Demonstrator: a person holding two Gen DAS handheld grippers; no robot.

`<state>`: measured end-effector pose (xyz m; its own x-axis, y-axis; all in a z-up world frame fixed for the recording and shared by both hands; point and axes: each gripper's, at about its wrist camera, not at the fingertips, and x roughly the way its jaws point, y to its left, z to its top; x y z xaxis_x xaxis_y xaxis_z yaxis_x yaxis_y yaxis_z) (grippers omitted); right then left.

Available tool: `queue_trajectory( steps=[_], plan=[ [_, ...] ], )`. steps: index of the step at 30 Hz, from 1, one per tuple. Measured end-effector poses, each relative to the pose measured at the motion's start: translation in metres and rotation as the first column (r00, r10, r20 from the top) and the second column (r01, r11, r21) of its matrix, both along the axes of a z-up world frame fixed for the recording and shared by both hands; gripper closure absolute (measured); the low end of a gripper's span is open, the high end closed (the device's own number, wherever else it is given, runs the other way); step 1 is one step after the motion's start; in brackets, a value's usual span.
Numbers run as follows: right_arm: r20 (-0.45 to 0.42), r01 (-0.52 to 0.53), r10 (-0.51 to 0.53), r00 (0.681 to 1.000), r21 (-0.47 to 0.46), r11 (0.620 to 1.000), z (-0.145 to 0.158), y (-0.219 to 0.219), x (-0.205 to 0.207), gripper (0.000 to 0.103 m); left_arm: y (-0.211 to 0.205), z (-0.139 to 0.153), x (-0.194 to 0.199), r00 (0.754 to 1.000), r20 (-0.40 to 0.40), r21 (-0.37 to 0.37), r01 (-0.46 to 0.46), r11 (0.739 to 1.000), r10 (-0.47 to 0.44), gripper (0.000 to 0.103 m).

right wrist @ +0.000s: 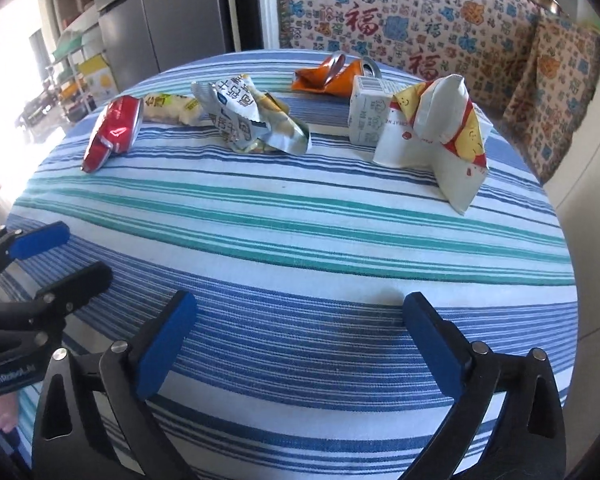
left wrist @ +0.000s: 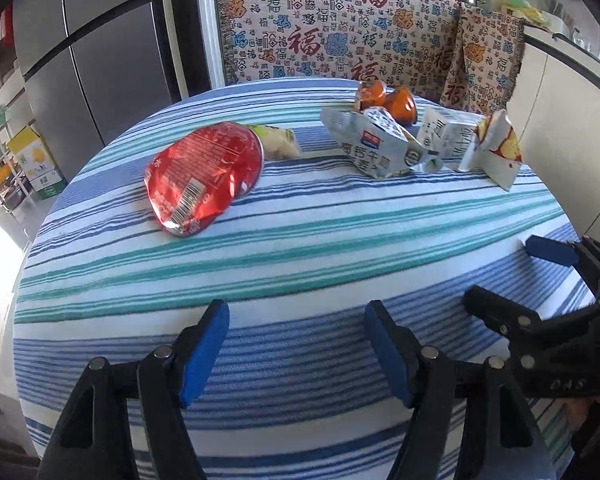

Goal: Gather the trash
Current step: 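Move both open tools back over the table toward the red can and cup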

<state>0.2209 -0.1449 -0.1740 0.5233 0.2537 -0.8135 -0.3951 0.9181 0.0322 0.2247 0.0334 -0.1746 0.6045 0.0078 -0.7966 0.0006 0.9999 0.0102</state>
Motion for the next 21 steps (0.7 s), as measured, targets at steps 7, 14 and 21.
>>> queue_trajectory(
  steps=[7, 14, 21],
  plan=[
    [0.001, 0.001, -0.001, 1.000, 0.000, 1.000, 0.000, -0.001, -0.004, 0.001, 0.021, 0.003, 0.047, 0.996, 0.024, 0.074, -0.088, 0.993, 0.086, 0.031],
    [0.001, 0.001, -0.001, 1.000, 0.000, 1.000, 0.000, 0.000, -0.003, 0.000, 0.097, 0.000, 0.035, 0.971, -0.002, -0.048, -0.237, 0.970, 0.238, 0.031],
    [0.001, 0.001, -0.001, 1.000, 0.000, 1.000, 0.000, 0.000, -0.003, 0.000, 0.107, 0.005, 0.003, 0.995, 0.011, -0.113, -0.100, 0.989, 0.102, 0.031]
  ],
)
